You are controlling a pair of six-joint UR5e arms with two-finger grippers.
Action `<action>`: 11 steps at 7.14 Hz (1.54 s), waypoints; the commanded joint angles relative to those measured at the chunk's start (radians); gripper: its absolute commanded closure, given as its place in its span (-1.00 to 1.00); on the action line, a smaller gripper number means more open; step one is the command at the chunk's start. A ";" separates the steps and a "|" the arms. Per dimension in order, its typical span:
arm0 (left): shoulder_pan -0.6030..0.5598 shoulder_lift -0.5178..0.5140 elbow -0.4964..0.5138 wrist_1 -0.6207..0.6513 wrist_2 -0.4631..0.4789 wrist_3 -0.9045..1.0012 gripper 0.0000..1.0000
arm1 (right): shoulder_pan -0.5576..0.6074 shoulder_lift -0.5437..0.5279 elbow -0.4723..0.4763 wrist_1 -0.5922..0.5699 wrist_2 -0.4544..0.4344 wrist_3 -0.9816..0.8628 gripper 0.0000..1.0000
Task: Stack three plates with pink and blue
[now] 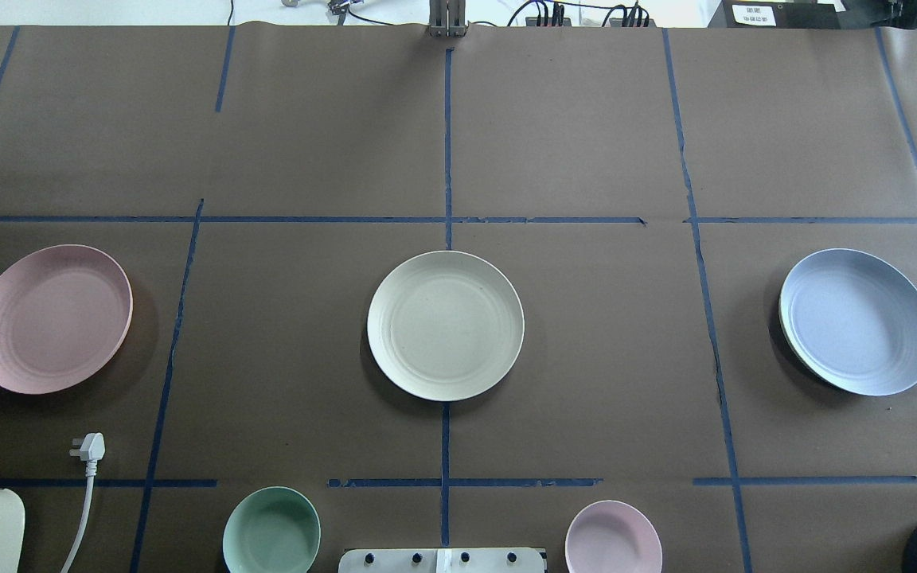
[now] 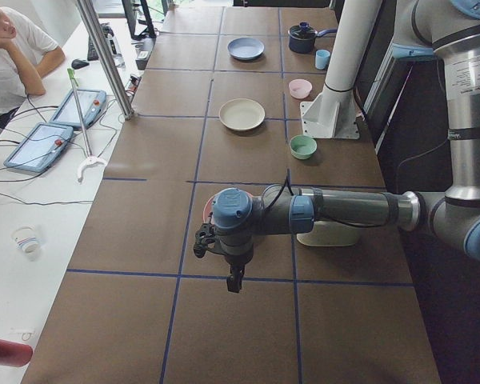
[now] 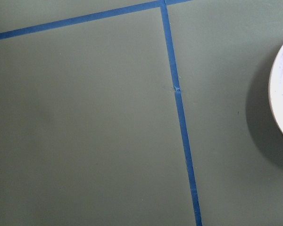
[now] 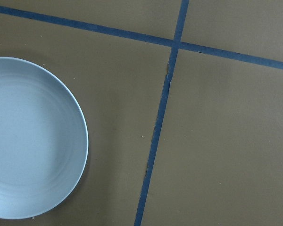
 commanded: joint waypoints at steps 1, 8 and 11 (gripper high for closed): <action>0.245 -0.104 0.191 -0.236 -0.114 -0.329 -1.00 | -0.049 -0.054 -0.087 0.308 0.069 0.182 -1.00; 0.246 -0.141 0.171 -0.280 -0.103 -0.328 -1.00 | -0.050 -0.056 -0.084 0.311 0.068 0.186 -1.00; 0.267 -0.175 0.200 -0.508 -0.057 -0.640 -1.00 | -0.050 -0.055 -0.081 0.311 0.068 0.186 -1.00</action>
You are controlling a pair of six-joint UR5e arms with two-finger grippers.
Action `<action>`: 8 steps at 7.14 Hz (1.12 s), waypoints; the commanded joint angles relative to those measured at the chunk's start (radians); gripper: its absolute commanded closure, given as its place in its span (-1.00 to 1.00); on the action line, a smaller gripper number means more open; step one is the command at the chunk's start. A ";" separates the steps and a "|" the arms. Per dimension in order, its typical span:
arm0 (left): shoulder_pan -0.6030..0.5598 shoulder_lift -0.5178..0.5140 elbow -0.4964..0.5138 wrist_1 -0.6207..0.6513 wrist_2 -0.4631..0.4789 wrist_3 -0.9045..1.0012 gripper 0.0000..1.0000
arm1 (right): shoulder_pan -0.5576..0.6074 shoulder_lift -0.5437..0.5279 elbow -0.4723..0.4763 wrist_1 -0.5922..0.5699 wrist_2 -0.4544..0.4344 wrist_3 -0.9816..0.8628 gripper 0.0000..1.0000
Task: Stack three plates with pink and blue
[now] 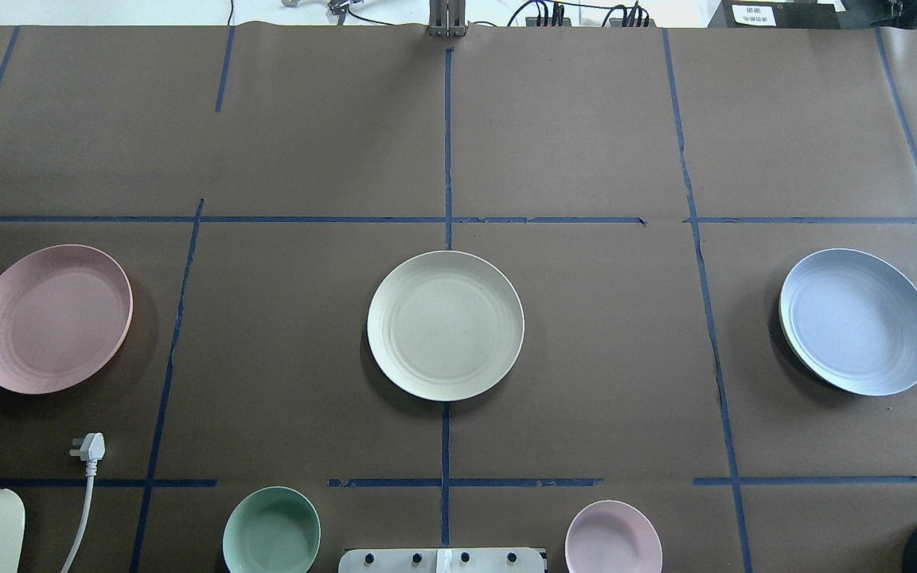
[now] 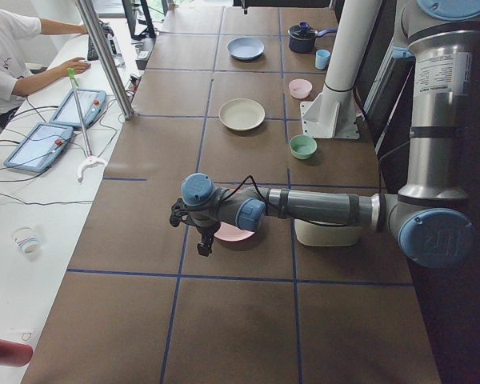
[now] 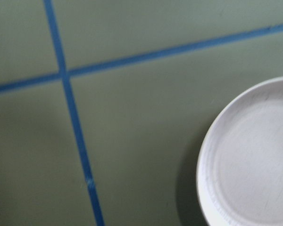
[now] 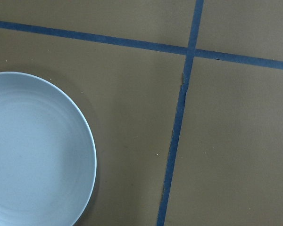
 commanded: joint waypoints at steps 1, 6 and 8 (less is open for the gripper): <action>0.104 0.020 0.109 -0.379 0.081 -0.339 -1.00 | 0.000 0.003 0.001 0.000 0.000 0.000 -1.00; 0.278 0.022 0.207 -0.561 0.067 -0.509 -0.75 | 0.000 0.003 0.000 0.000 -0.002 -0.002 -1.00; 0.278 0.023 0.211 -0.562 0.031 -0.525 0.91 | 0.001 0.003 0.000 0.000 -0.002 -0.002 -1.00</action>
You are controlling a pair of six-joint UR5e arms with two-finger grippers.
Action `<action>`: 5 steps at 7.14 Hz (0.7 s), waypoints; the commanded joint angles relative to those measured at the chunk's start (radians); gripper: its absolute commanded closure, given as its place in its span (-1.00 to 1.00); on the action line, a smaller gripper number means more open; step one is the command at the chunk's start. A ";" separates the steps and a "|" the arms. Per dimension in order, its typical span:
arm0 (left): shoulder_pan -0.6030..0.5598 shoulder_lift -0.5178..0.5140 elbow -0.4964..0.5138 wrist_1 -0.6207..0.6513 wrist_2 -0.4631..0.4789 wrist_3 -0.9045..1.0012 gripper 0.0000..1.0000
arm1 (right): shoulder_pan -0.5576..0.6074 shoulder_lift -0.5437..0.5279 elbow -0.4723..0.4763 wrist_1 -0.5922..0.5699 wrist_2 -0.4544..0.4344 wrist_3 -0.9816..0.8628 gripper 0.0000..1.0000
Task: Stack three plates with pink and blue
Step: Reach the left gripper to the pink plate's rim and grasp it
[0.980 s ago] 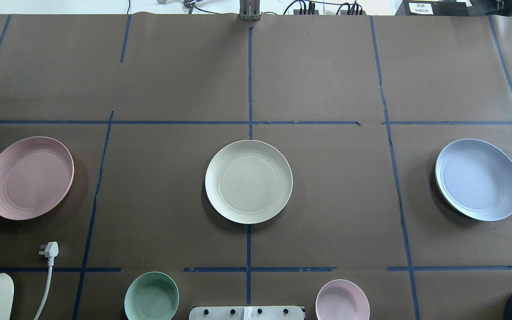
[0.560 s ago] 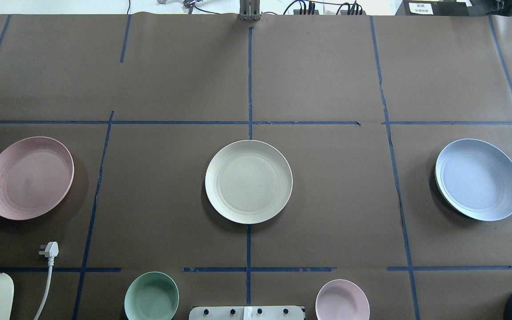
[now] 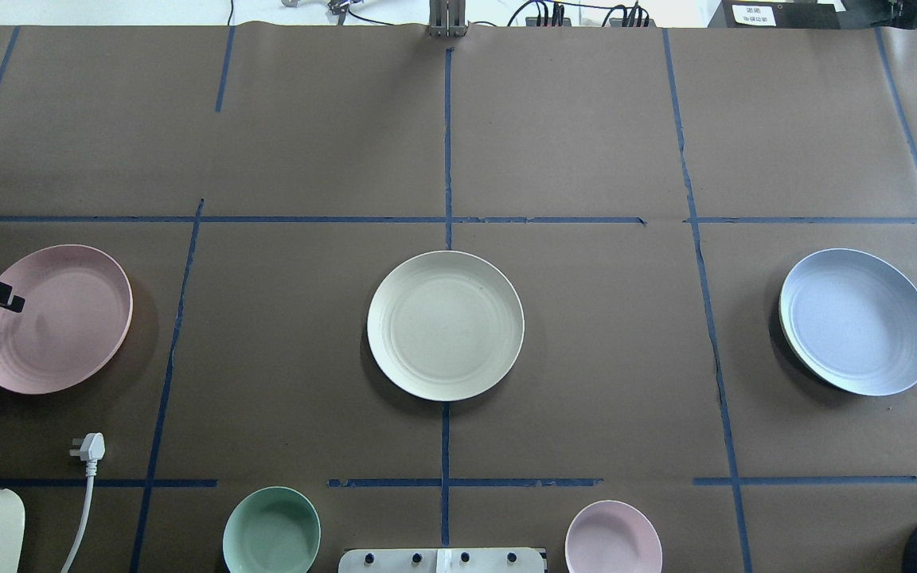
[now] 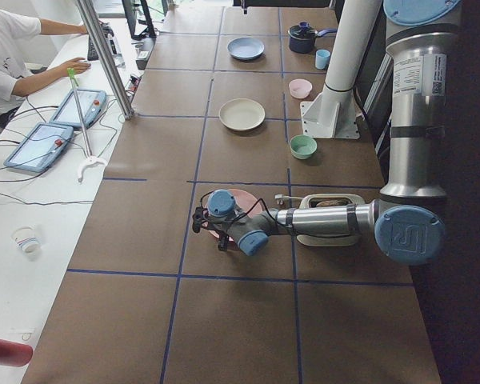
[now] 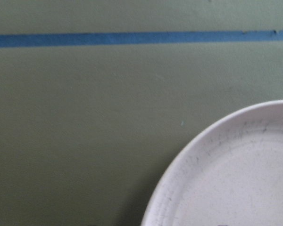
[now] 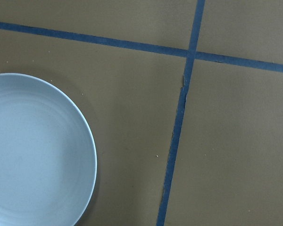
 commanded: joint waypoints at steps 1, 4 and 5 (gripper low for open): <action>0.002 0.003 -0.002 -0.007 -0.020 -0.006 1.00 | 0.001 -0.002 0.000 0.000 0.001 0.001 -1.00; -0.010 -0.017 -0.005 -0.008 -0.144 -0.027 1.00 | 0.000 -0.003 0.001 0.000 0.001 0.001 -1.00; -0.010 -0.070 -0.036 -0.008 -0.146 -0.156 1.00 | 0.000 -0.003 0.001 0.000 0.001 0.001 -1.00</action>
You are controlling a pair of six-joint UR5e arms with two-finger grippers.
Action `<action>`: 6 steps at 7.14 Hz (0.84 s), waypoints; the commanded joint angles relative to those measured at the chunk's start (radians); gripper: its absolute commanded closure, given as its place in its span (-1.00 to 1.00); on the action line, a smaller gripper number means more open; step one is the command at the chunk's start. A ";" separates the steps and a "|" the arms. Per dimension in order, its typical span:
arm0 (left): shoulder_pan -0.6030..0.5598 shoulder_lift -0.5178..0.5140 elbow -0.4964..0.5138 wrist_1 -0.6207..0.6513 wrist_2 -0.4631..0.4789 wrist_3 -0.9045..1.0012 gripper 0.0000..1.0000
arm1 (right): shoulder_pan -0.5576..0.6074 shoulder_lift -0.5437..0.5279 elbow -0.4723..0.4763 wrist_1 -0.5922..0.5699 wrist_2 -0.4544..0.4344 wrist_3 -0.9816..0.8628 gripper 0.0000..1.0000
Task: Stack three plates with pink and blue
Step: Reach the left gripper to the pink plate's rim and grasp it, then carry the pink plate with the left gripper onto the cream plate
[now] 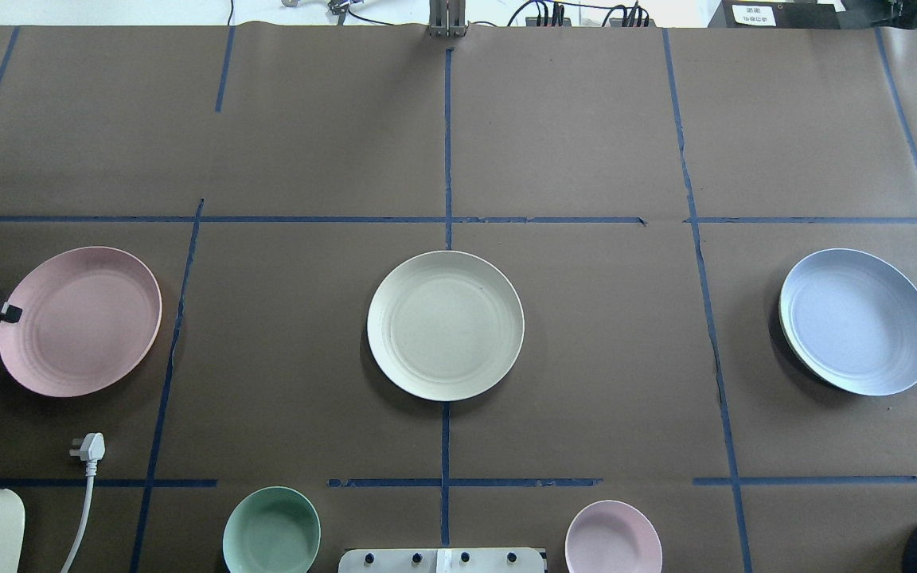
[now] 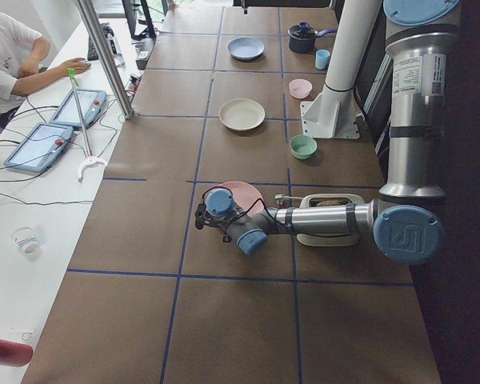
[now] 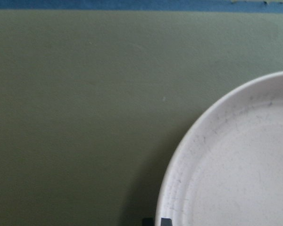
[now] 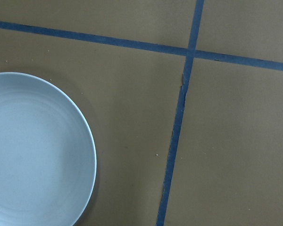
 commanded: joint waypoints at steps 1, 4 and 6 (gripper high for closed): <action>-0.004 -0.116 -0.065 0.003 -0.020 -0.259 1.00 | -0.001 0.001 -0.001 0.000 0.000 0.000 -1.00; 0.120 -0.371 -0.102 0.013 0.046 -0.591 1.00 | 0.001 0.000 -0.001 0.000 0.000 -0.001 -1.00; 0.342 -0.427 -0.174 0.088 0.286 -0.669 1.00 | -0.001 0.001 0.002 0.002 0.000 -0.014 -1.00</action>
